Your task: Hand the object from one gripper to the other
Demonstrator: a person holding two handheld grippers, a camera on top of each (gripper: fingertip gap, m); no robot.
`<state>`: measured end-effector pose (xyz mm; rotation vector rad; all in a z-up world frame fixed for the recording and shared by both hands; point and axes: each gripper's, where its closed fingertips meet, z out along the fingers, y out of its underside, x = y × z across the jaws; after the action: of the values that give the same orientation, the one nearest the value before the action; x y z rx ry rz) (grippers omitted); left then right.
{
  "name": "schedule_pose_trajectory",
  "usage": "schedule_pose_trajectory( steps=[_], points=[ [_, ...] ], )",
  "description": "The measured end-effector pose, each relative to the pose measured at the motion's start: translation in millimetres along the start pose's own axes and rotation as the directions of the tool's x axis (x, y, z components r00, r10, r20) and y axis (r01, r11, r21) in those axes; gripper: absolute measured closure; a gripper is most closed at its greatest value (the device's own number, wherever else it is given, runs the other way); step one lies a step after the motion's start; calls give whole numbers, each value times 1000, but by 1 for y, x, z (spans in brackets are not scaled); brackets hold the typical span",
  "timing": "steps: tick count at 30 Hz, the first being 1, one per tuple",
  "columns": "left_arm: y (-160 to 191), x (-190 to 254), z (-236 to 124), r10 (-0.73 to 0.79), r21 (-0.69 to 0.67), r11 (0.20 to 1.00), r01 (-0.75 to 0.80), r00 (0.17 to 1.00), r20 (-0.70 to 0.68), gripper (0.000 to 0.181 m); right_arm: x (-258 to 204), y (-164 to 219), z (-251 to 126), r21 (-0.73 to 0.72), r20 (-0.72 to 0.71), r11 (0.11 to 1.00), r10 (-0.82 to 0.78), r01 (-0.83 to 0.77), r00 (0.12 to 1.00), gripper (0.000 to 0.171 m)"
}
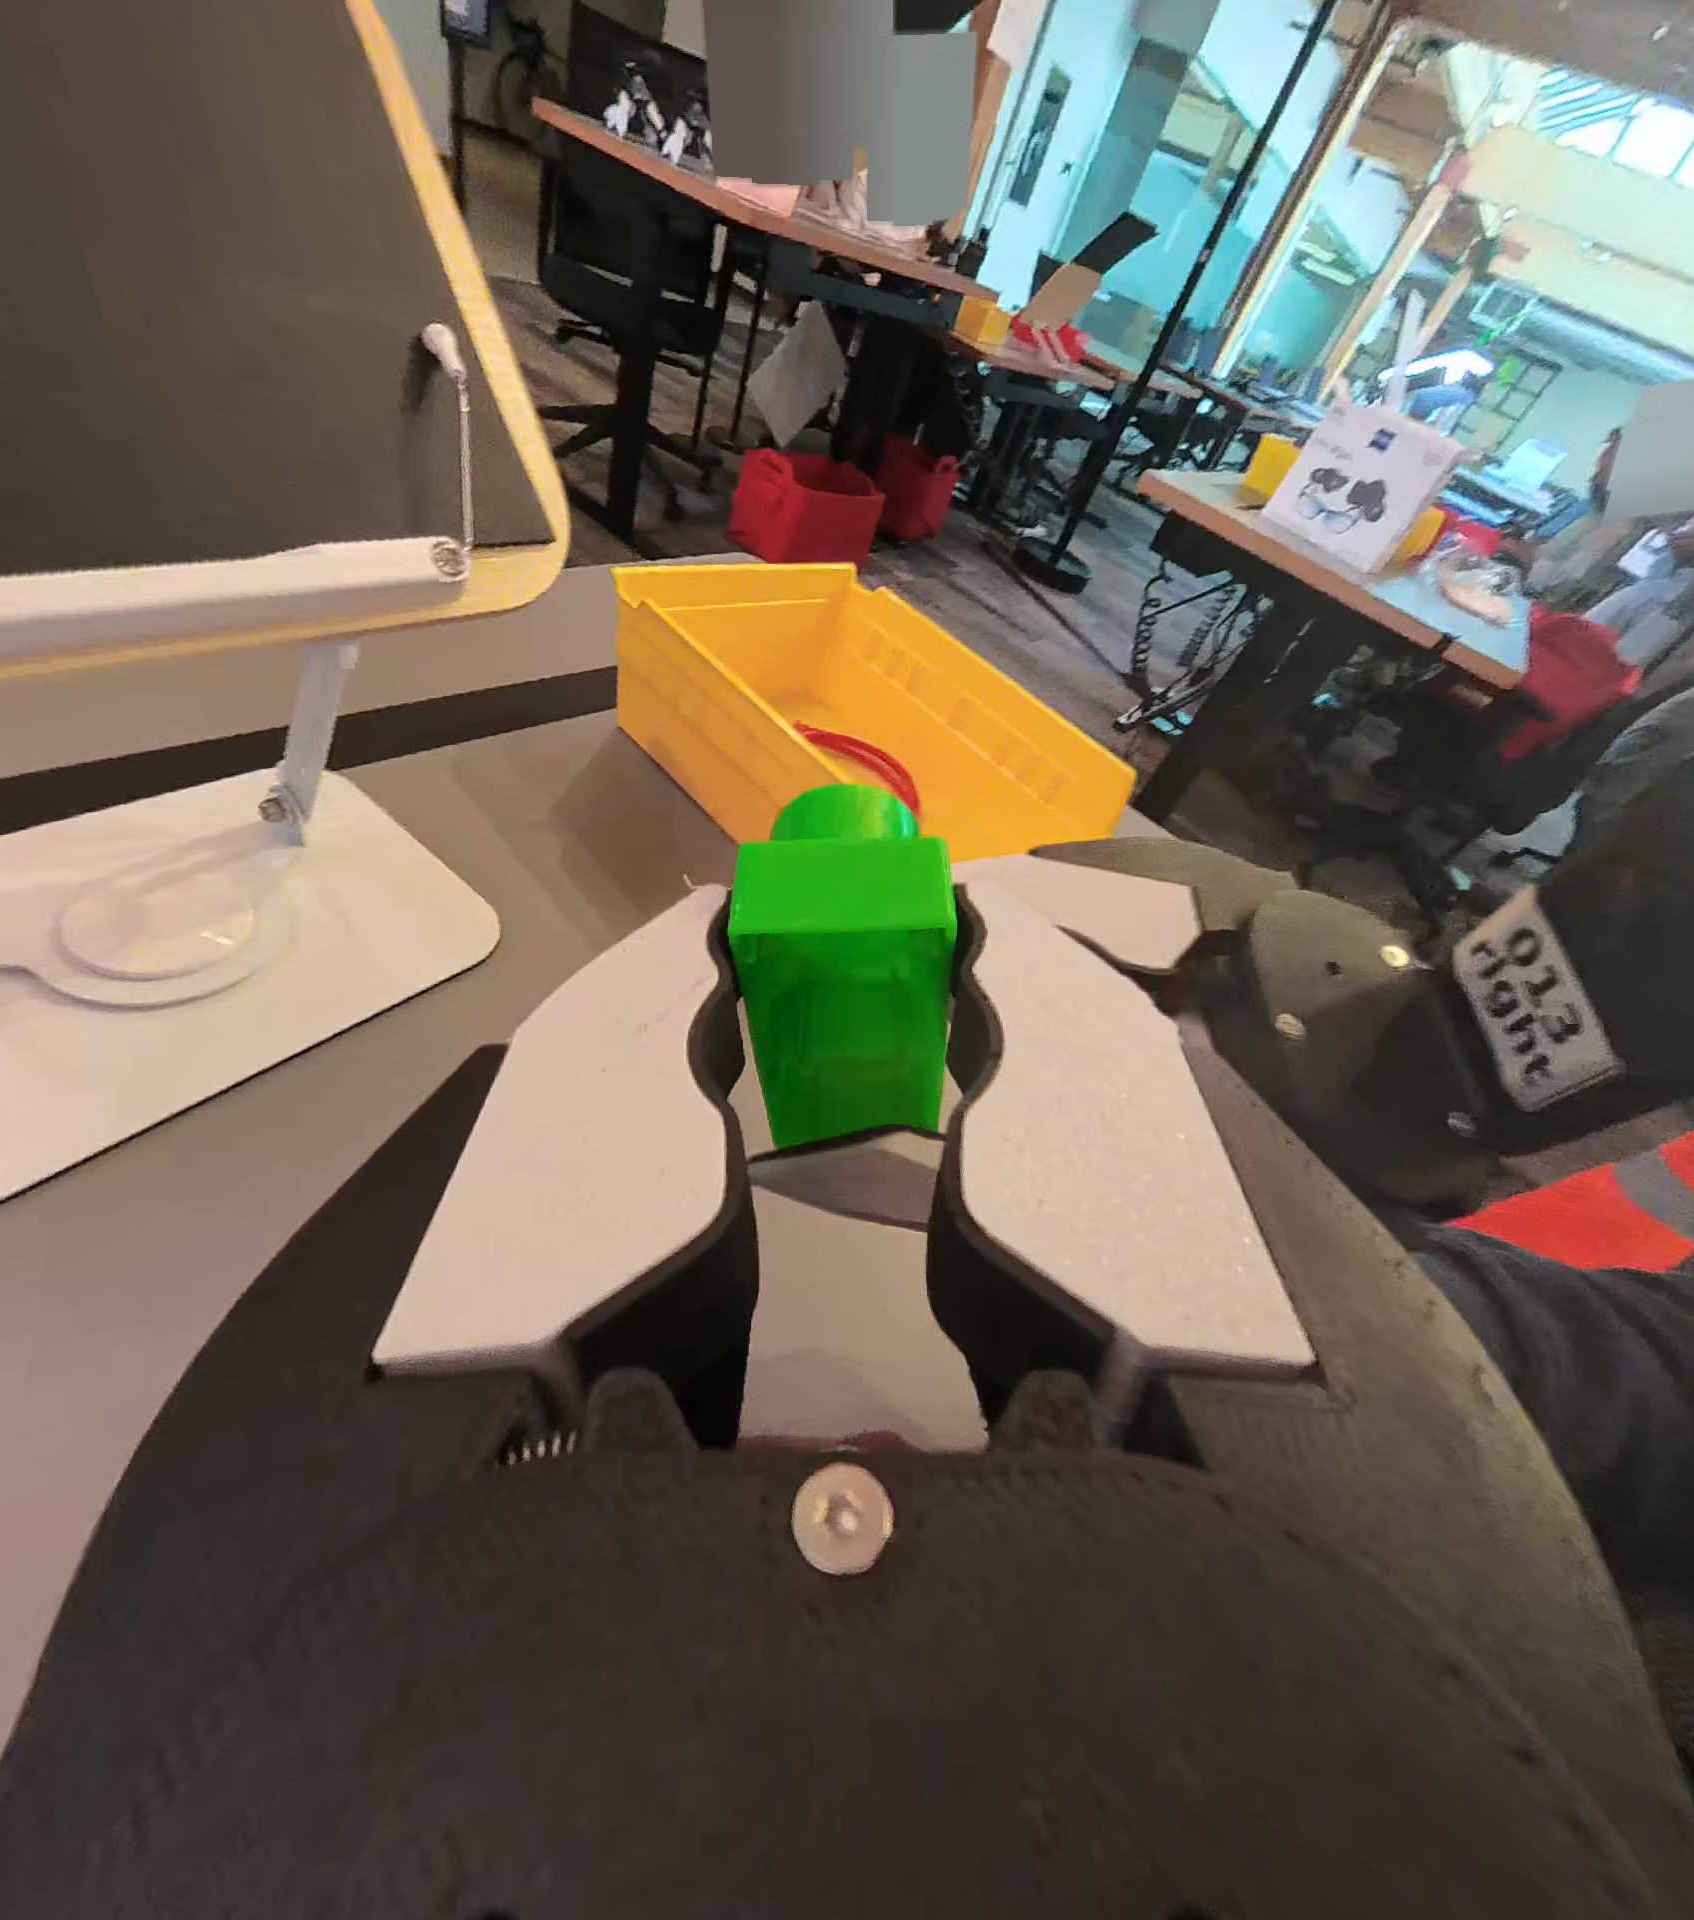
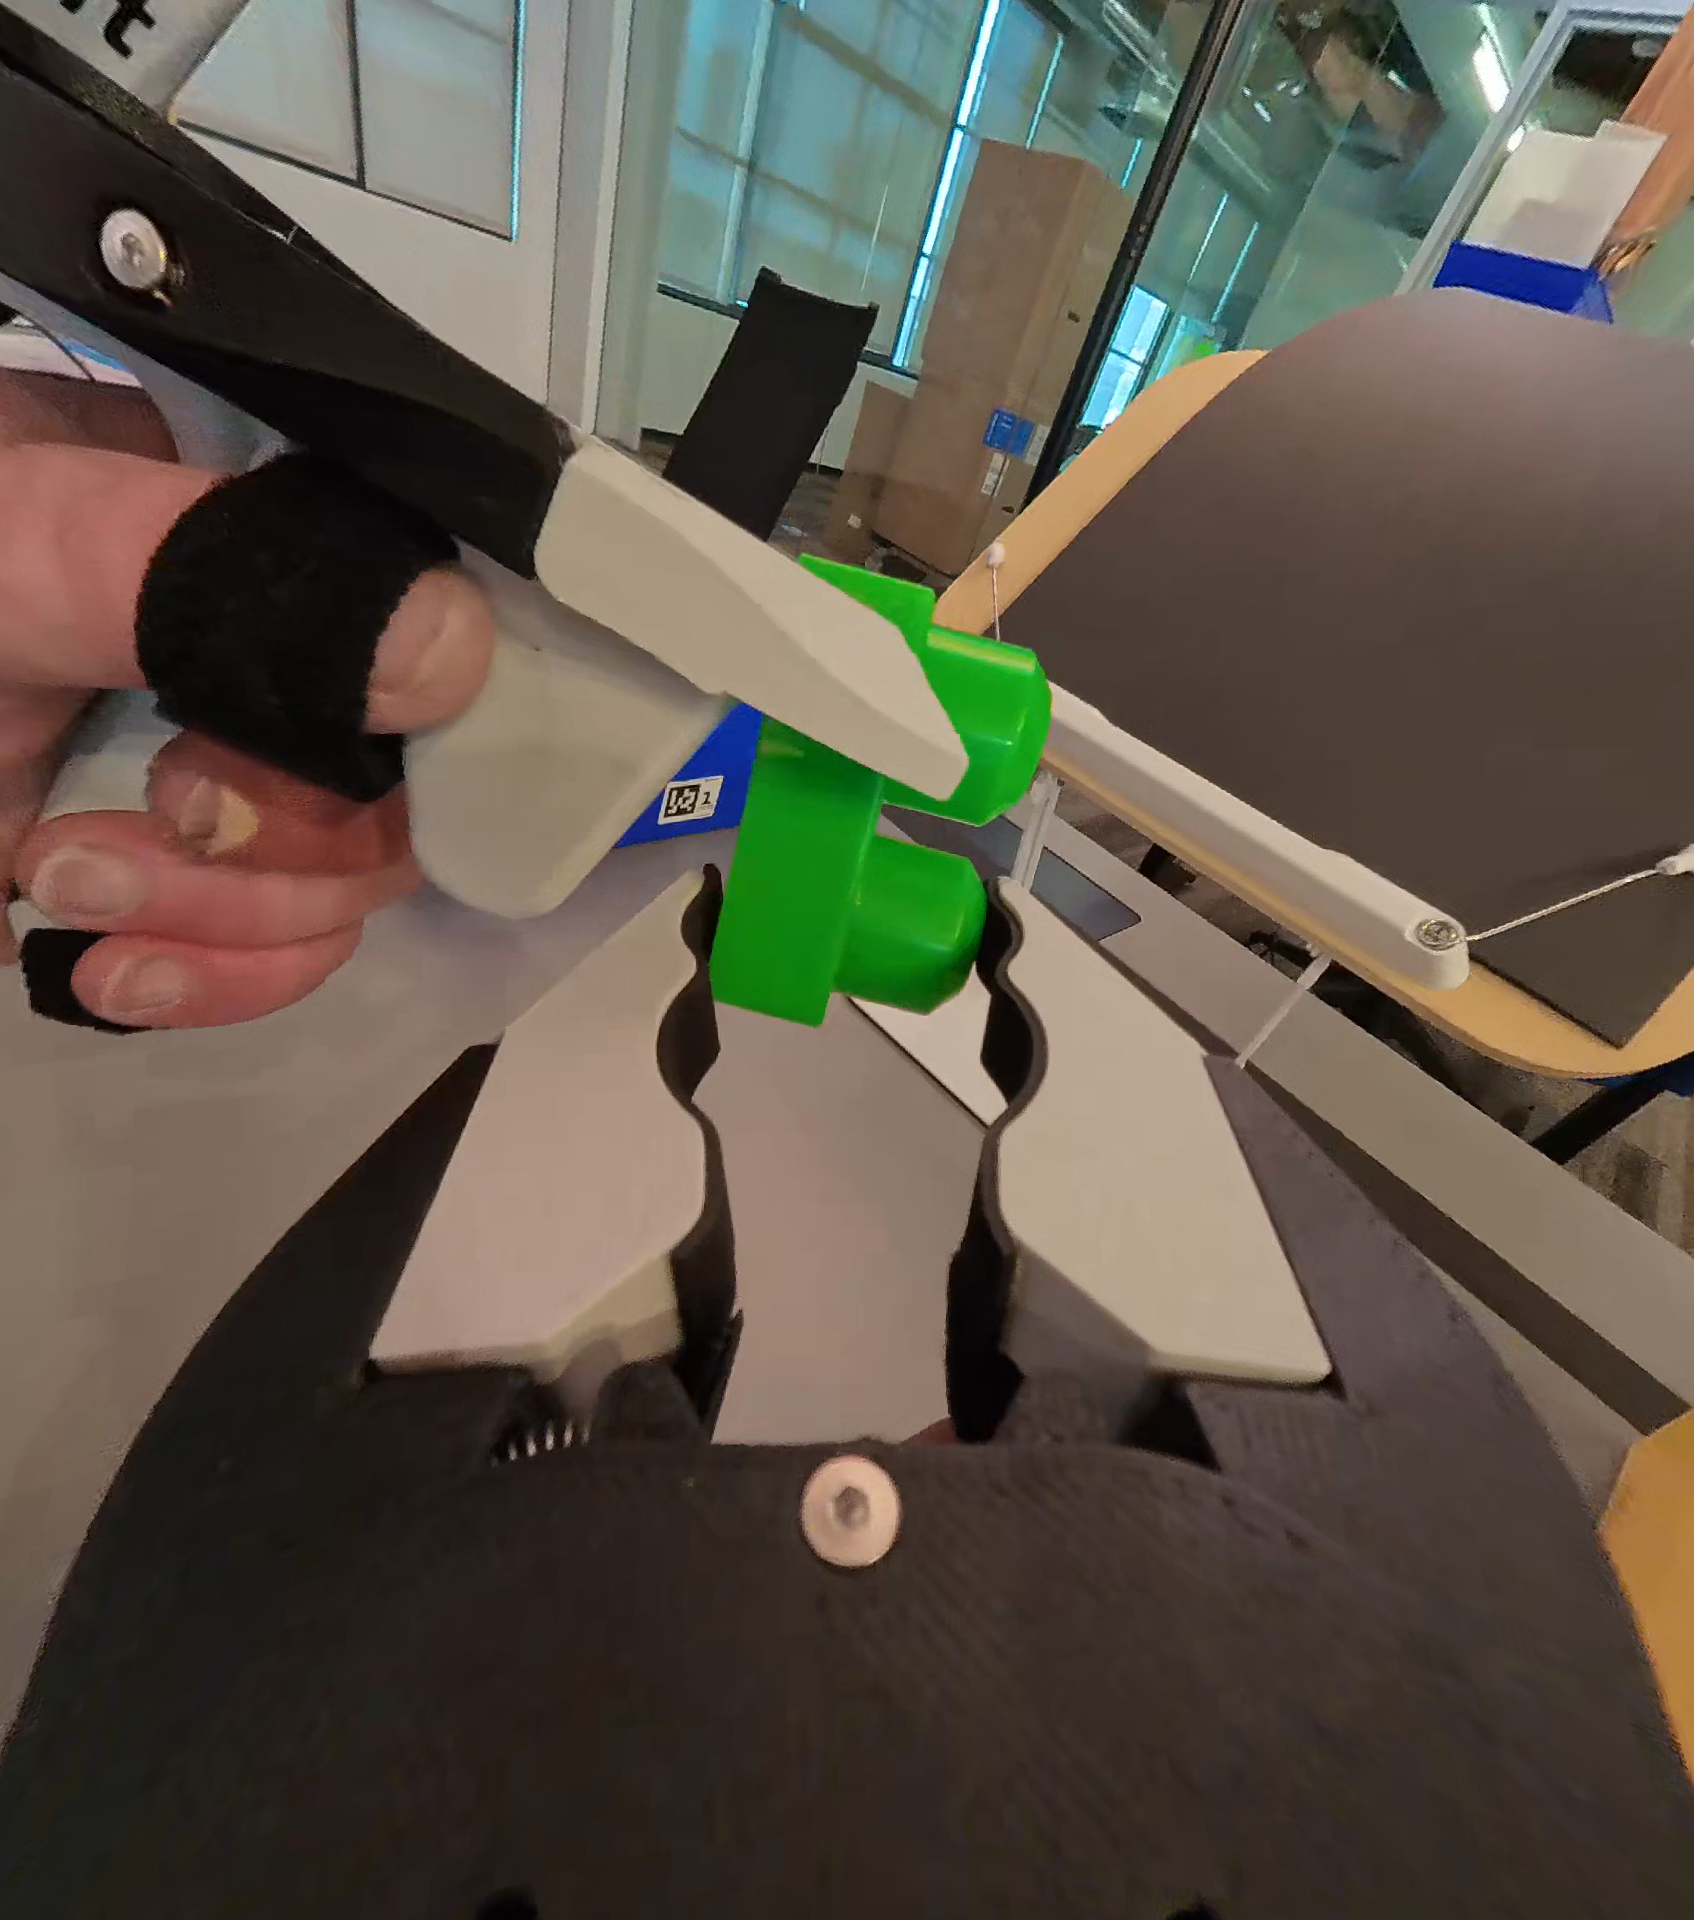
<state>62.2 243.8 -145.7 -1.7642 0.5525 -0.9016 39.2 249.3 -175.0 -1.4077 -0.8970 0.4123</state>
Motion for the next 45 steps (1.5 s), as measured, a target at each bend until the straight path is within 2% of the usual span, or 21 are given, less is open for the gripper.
schedule_pose_trajectory(
  steps=[5,8,10,12,14,17,22,24,27,29,30,32,35,39,43,45],
  points=[
    [-1,0,0,-36,33,999,37,999,-21,145,-1,0,-1,2,52,999,33,-33,998,125],
    [-5,8,-5,-2,61,998,8,996,-85,142,-3,-3,-6,24,191,983,176,-184,966,126],
    [-13,13,-13,61,102,994,-49,991,-118,130,-11,-11,-14,44,399,935,306,-351,864,126],
    [-16,15,-19,130,110,987,-115,982,-138,124,-17,-22,-27,30,595,862,391,-506,702,126],
    [-16,22,-22,176,117,981,-155,962,-209,117,-19,-23,-35,-13,695,829,410,-559,591,126],
    [-7,34,-20,141,64,990,-127,932,-333,110,-22,-25,-44,-19,781,800,386,-599,491,126],
    [8,44,-7,105,21,994,-105,923,-370,113,-38,-23,-46,4,804,846,314,-533,505,126],
    [9,45,-5,82,29,997,-77,920,-383,132,-41,-25,-47,32,807,852,287,-522,517,126],
    [7,44,-6,49,53,998,-31,913,-406,135,-39,-24,-45,38,794,844,299,-534,529,127],
    [7,41,-7,94,65,995,-75,923,-374,136,-35,-19,-43,35,775,853,306,-521,553,127],
    [6,41,-7,117,64,993,-100,925,-361,136,-31,-14,-42,23,754,866,313,-500,577,118],
    [2,36,-9,167,65,986,-154,934,-316,136,-16,-7,-45,24,701,895,302,-445,646,115],
    [8,28,-10,302,-16,948,-316,918,-257,136,8,-18,-58,67,631,940,220,-335,744,116],
    [13,27,-9,454,-104,869,-483,864,-220,135,10,-39,-64,54,573,992,64,-116,817,121],
    [12,31,-4,498,-132,838,-529,842,-208,136,1,-46,-57,48,518,999,-47,26,854,127],
    [13,27,-2,514,-153,826,-542,837,-188,135,-1,-47,-57,48,501,997,-77,61,862,142]
  ],
)
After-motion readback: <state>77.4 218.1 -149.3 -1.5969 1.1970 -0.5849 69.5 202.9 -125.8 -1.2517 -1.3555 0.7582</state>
